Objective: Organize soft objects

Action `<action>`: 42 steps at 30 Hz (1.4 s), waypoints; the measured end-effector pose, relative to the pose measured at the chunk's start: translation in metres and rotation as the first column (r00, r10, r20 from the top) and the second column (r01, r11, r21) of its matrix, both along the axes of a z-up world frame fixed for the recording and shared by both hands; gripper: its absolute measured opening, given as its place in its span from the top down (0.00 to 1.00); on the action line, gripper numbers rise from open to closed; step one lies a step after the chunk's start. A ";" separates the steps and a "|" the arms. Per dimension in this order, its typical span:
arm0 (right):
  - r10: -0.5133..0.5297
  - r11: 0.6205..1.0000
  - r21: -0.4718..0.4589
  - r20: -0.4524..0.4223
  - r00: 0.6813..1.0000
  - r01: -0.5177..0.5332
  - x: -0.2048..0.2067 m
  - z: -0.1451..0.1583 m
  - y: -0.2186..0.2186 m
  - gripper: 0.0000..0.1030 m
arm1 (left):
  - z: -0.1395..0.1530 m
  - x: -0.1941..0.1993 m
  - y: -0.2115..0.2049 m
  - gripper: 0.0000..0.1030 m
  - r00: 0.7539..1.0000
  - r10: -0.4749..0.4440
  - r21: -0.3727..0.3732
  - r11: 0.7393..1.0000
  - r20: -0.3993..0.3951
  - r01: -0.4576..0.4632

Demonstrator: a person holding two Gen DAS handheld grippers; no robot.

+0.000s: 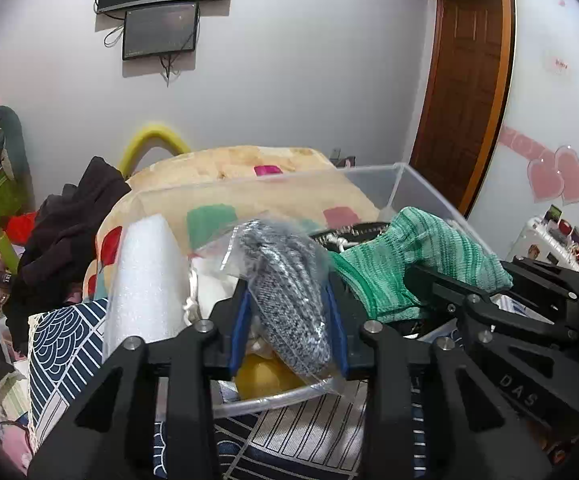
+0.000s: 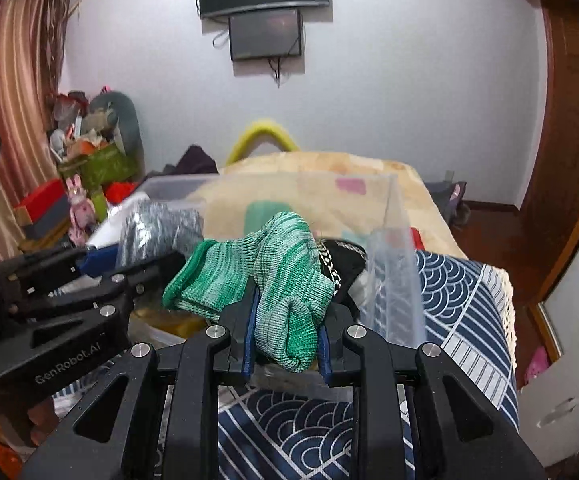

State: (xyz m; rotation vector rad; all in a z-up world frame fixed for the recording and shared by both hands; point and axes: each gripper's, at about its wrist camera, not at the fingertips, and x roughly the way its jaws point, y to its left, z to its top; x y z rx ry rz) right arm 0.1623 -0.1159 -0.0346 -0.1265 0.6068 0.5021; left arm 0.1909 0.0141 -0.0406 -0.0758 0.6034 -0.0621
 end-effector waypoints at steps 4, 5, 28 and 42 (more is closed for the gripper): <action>0.001 1.000 -0.022 0.007 1.000 0.000 -0.005 0.005 0.000 0.76 | -0.004 0.001 -0.005 0.59 1.000 0.012 0.026 1.000 -0.009 -0.011; -0.003 1.000 -0.024 0.005 1.000 0.003 -0.005 0.007 -0.002 0.74 | -0.004 0.001 -0.005 0.56 1.000 0.011 0.024 1.000 -0.008 -0.010; -0.010 0.995 0.095 0.170 0.985 -0.006 -0.057 0.060 -0.052 0.41 | 0.052 -0.098 0.007 0.19 0.986 0.014 -0.026 1.000 0.165 -0.009; -0.052 0.987 0.160 0.297 0.954 0.004 -0.100 0.080 -0.055 0.02 | 0.082 -0.167 -0.003 0.00 0.949 0.030 0.006 0.999 0.313 -0.034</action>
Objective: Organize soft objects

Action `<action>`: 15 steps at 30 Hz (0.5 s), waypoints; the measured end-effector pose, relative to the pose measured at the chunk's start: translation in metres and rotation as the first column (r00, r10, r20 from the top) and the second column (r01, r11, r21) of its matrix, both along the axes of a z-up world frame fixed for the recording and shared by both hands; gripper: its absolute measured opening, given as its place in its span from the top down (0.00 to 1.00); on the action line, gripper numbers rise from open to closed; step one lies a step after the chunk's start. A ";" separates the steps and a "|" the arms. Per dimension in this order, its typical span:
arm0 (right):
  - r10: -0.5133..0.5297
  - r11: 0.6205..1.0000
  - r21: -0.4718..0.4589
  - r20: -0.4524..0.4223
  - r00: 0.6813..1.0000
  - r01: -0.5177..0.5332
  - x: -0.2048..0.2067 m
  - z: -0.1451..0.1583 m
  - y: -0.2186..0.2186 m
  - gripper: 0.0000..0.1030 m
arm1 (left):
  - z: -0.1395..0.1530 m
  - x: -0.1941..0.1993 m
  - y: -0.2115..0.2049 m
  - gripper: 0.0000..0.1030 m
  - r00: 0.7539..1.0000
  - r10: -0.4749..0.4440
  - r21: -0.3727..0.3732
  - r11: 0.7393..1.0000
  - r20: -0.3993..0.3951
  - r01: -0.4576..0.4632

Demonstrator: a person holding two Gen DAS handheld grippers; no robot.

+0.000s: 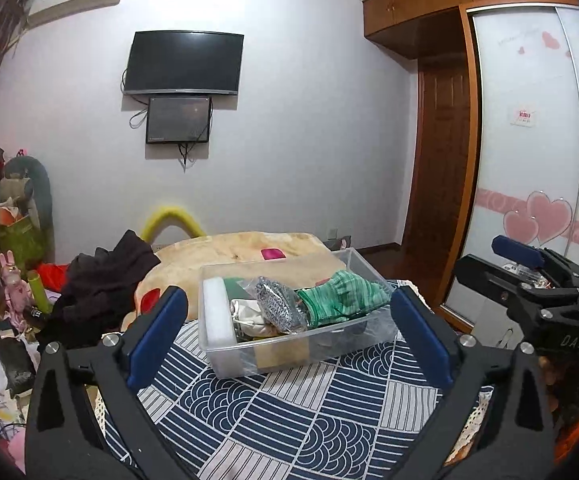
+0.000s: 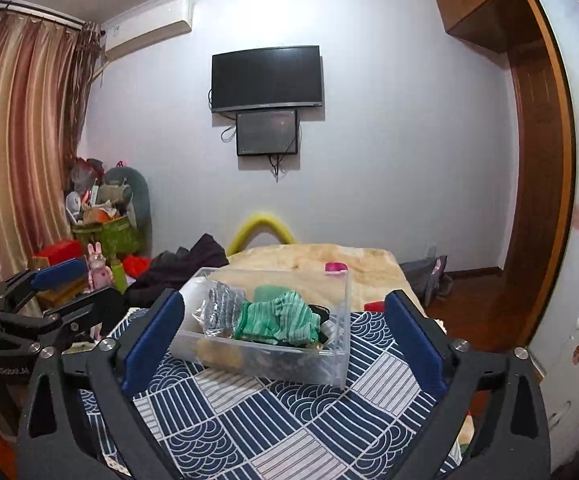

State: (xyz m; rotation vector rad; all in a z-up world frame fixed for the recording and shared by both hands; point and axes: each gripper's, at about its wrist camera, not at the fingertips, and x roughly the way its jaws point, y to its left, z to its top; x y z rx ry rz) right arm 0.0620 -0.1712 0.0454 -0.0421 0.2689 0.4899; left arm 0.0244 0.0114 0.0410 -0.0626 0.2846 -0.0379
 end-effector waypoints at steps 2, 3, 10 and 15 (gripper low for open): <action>-0.002 1.000 0.002 0.005 1.000 0.002 -0.002 0.000 0.001 0.01 | 0.000 -0.003 -0.001 0.00 1.000 0.004 0.008 1.000 0.001 -0.004; -0.001 1.000 0.001 0.005 1.000 0.001 -0.003 -0.001 0.001 0.01 | -0.001 -0.004 -0.001 0.00 1.000 0.006 0.011 1.000 0.002 -0.006; 0.006 1.000 0.001 0.003 1.000 -0.006 -0.009 -0.008 0.002 0.01 | -0.005 -0.010 -0.003 0.00 1.000 0.018 0.006 1.000 0.006 -0.018; 0.006 1.000 0.005 -0.003 1.000 -0.006 -0.011 -0.010 0.002 0.01 | -0.007 -0.009 -0.003 0.00 1.000 0.024 0.006 1.000 0.005 -0.024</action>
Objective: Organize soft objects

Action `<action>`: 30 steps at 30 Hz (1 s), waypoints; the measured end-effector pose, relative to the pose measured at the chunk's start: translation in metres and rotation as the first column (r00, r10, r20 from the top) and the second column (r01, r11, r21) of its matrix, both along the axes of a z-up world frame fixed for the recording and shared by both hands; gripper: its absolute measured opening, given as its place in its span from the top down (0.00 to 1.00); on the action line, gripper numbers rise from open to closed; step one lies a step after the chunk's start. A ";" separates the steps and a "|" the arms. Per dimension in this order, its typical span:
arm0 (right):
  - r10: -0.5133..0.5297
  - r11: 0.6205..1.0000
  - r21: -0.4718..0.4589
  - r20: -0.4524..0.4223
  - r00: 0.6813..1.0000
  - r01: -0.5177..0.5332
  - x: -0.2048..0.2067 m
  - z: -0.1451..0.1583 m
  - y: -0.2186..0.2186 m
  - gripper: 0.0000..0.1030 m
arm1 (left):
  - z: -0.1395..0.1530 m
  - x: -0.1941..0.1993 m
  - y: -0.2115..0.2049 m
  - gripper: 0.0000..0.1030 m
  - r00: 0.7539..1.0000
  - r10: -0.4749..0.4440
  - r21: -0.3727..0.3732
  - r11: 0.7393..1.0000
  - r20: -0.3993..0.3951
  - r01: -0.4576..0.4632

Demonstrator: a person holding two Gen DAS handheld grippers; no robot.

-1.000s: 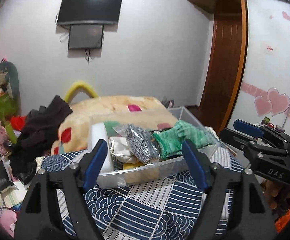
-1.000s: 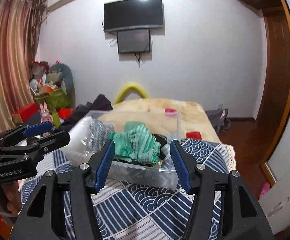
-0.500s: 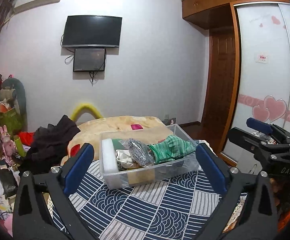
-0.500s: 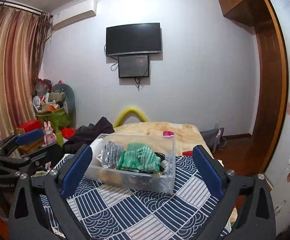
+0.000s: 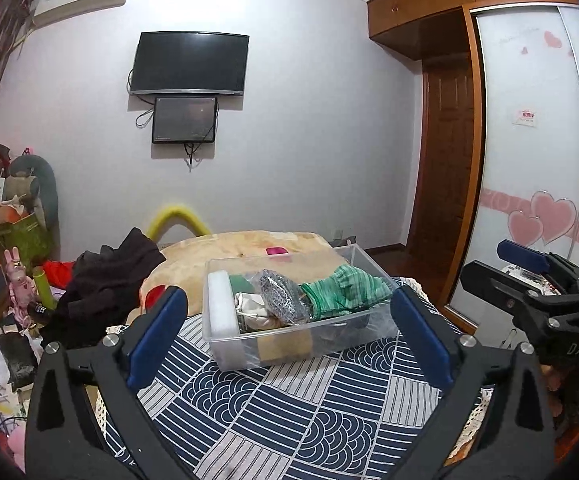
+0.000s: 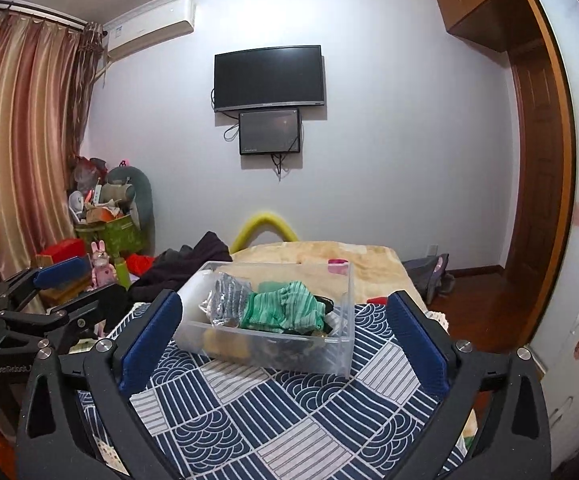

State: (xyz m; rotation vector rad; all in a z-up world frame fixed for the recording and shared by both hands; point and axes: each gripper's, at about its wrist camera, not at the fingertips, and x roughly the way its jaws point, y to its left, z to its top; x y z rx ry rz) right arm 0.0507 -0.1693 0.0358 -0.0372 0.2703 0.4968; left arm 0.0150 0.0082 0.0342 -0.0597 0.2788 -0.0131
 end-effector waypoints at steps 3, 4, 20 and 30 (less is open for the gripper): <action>-0.002 1.000 0.004 -0.001 1.000 0.002 -0.002 -0.001 -0.002 0.01 | 0.000 0.001 0.000 0.00 1.000 -0.001 -0.004 1.000 0.000 0.001; -0.002 1.000 0.005 -0.002 1.000 0.002 -0.002 -0.002 -0.002 0.01 | -0.001 0.000 0.001 0.00 1.000 0.000 -0.004 1.000 0.000 0.000; 0.000 1.000 0.005 0.005 1.000 0.000 -0.008 0.001 -0.002 0.01 | 0.001 -0.005 -0.006 0.00 1.000 -0.018 0.013 1.000 0.011 0.018; 0.001 1.000 0.005 0.005 1.000 -0.001 -0.009 0.001 -0.002 0.01 | 0.002 -0.005 -0.004 0.00 1.000 -0.005 0.008 1.000 0.012 0.005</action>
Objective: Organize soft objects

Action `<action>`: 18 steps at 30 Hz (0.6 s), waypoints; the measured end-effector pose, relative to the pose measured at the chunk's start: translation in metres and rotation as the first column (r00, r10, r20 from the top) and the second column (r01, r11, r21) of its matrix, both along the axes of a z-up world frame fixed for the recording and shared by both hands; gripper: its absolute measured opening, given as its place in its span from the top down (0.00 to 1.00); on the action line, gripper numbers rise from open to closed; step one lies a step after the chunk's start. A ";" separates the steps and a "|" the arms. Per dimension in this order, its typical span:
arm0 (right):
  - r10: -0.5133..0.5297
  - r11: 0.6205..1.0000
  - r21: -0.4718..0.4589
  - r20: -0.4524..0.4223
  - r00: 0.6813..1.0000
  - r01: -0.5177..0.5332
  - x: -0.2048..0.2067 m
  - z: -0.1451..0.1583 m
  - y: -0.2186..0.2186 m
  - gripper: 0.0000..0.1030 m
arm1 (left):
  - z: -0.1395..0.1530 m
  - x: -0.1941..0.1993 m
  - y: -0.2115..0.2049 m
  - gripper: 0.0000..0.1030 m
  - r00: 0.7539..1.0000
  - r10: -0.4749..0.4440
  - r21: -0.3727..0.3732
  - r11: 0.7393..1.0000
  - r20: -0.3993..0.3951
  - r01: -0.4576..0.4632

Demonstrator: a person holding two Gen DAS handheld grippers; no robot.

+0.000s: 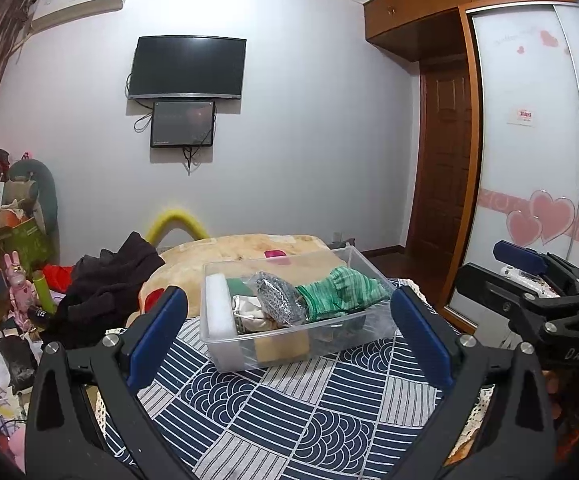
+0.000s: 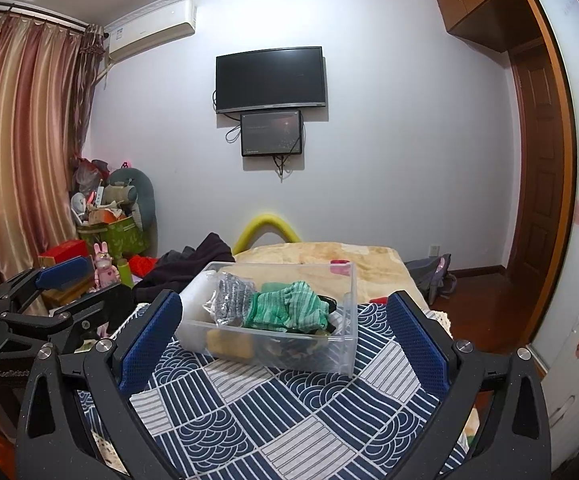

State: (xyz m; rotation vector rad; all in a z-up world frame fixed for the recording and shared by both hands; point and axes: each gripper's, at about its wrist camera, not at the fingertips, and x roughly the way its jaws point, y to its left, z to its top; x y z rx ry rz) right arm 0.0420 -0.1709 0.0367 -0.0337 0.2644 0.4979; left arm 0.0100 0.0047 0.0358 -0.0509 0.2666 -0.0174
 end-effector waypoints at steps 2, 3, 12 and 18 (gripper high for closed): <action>0.000 1.000 -0.001 0.000 1.000 0.000 0.000 0.000 0.000 0.01 | 0.000 0.000 0.000 0.00 1.000 -0.003 -0.004 1.000 -0.002 0.003; 0.001 1.000 -0.001 -0.001 1.000 -0.001 0.000 0.000 0.000 0.01 | -0.001 0.000 0.000 0.00 1.000 -0.004 -0.004 1.000 -0.003 0.004; 0.002 1.000 -0.003 0.000 1.000 -0.002 -0.001 -0.001 0.001 0.01 | -0.001 0.001 -0.001 0.00 1.000 -0.011 -0.006 1.000 -0.005 0.011; 0.005 1.000 -0.001 0.001 1.000 -0.005 -0.003 0.000 0.002 0.01 | 0.000 0.000 -0.001 0.00 1.000 -0.020 -0.009 1.000 -0.003 0.020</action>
